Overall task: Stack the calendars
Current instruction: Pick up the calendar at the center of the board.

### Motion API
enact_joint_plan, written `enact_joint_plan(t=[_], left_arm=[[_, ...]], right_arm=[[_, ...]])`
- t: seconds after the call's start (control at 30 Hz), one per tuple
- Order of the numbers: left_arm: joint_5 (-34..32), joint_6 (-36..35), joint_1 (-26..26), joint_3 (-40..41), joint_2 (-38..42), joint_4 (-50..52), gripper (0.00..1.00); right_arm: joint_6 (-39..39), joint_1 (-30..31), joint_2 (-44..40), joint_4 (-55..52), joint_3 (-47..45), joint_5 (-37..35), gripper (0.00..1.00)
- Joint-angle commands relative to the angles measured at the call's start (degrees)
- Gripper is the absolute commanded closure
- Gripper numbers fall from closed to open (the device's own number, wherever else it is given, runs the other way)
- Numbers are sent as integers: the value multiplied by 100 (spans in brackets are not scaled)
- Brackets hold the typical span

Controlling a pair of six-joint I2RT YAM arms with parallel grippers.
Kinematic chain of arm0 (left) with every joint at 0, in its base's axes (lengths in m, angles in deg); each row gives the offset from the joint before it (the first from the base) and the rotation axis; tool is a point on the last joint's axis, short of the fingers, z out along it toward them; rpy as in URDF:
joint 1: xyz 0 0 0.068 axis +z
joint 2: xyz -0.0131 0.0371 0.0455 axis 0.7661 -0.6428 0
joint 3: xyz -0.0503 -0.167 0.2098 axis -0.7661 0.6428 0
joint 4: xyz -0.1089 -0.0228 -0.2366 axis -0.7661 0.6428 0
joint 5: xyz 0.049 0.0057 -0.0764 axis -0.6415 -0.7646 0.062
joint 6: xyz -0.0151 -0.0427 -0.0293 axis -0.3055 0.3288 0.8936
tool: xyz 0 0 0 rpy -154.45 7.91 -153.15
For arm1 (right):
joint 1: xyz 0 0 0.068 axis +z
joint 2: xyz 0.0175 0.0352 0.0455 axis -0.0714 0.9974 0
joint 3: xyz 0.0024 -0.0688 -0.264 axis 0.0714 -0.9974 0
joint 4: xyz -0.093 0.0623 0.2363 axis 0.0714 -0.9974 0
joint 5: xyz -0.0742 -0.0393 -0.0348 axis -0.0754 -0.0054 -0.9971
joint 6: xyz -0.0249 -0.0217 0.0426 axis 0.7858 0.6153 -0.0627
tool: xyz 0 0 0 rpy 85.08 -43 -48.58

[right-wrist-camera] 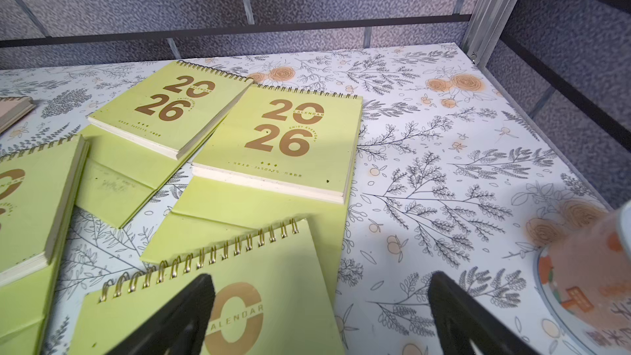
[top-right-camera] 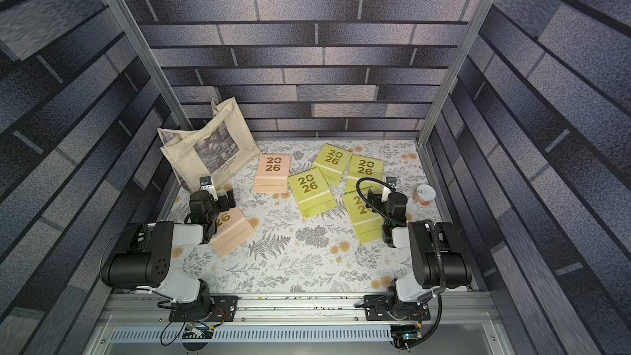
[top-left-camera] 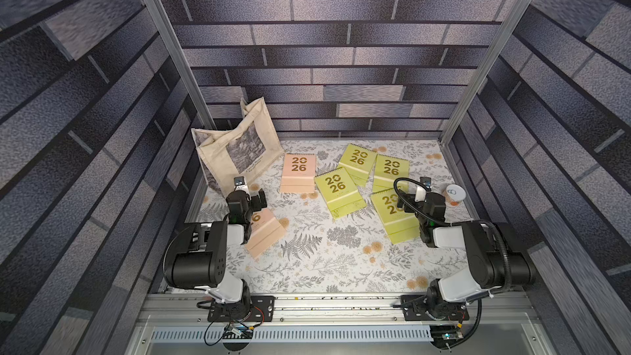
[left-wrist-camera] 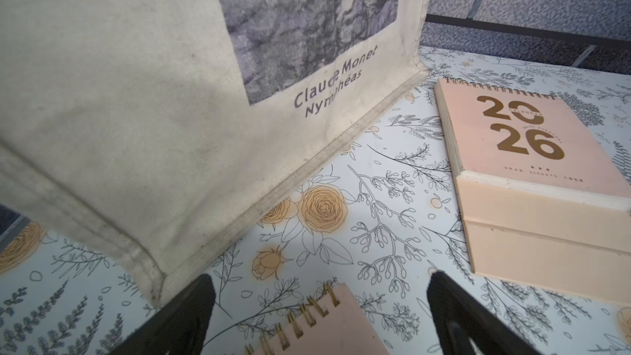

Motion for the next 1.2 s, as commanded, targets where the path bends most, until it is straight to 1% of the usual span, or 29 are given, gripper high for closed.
enact_joint_plan(t=[0.0, 0.27, 0.33, 0.6, 0.8, 1.13, 1.17], left_arm=[[-39, -135, -28, -128, -10, -19, 0], [-45, -127, -28, -142, -19, -6, 0], [-180, -99, -45, -145, -2, 25, 0], [-227, -100, -54, -162, -15, 29, 0], [-144, -87, -28, -135, -10, 3, 0], [-131, -91, -28, -131, 0, -31, 0], [-124, -100, -28, -197, 29, 97, 0]], right_arm=[[64, 26, -3, 100, 57, 63, 0], [69, 28, -5, 98, 59, 60, 0], [62, 32, 1, 103, 59, 59, 0], [62, 28, -6, 116, 58, 63, 0], [98, 28, -4, 111, 58, 205, 0], [100, 28, -9, 112, 54, 200, 0], [100, 28, -8, 111, 58, 200, 0]])
